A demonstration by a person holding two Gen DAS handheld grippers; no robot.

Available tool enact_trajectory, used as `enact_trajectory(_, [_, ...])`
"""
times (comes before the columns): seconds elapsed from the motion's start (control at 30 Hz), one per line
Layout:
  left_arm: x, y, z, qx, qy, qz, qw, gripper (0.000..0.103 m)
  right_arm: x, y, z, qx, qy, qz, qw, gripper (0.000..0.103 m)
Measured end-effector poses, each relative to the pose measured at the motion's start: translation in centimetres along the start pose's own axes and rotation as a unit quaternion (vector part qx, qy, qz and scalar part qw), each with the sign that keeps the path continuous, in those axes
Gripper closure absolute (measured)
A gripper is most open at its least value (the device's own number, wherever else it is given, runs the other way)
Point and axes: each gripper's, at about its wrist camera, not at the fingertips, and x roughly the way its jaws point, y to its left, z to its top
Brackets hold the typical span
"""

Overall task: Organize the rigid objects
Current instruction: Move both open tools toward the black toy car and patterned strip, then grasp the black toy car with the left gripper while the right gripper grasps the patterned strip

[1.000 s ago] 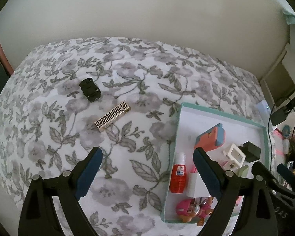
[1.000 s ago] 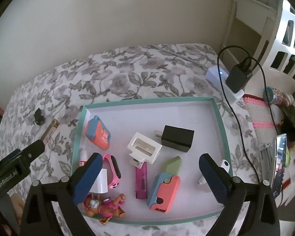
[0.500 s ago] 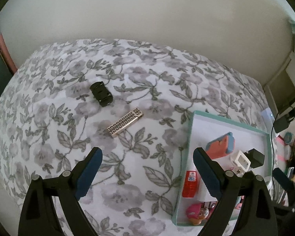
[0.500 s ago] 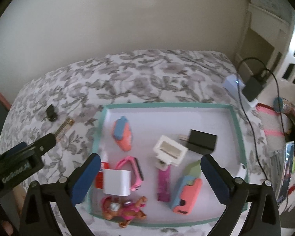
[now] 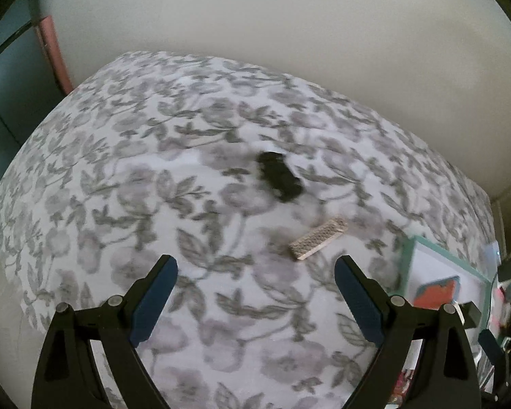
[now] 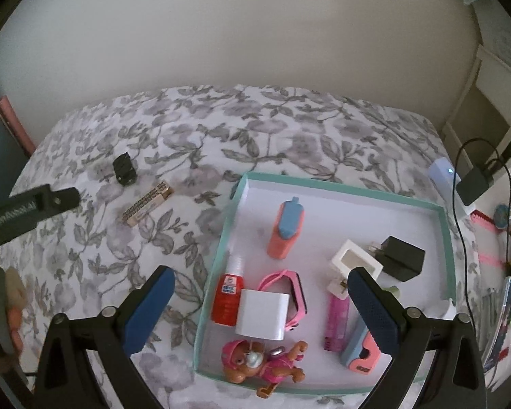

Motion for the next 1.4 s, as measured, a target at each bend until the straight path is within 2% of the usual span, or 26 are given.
enact_trajectory(0.2, [0.6, 3.3, 0.7, -0.032, 0.007, 0.002, 0.9995, 0.009, 0.7, 1.6, 0.4, -0.013, 0.000, 0.004, 1.000, 0.000])
enact_trajectory(0.47, [1.3, 5.6, 1.5, -0.045, 0.013, -0.001, 0.9989, 0.009, 1.1, 4.3, 1.4, -0.040, -0.007, 0.021, 0.999, 0.000])
enact_trajectory(0.83, [4.5, 6.0, 2.9, -0.036, 0.048, 0.004, 0.9982, 0.009, 4.1, 8.3, 3.1, -0.087, 0.004, 0.027, 0.996, 0.000])
enact_trajectory(1.03, [6.1, 6.5, 3.9, -0.044, 0.055, 0.005, 0.9975, 0.009, 6.1, 10.1, 4.0, -0.111, 0.006, 0.032, 0.993, 0.000])
enact_trajectory(1.4, [9.0, 5.1, 4.5, -0.029, 0.076, 0.012, 0.9967, 0.009, 10.6, 12.4, 3.8, -0.149, 0.019, 0.048, 0.987, 0.000])
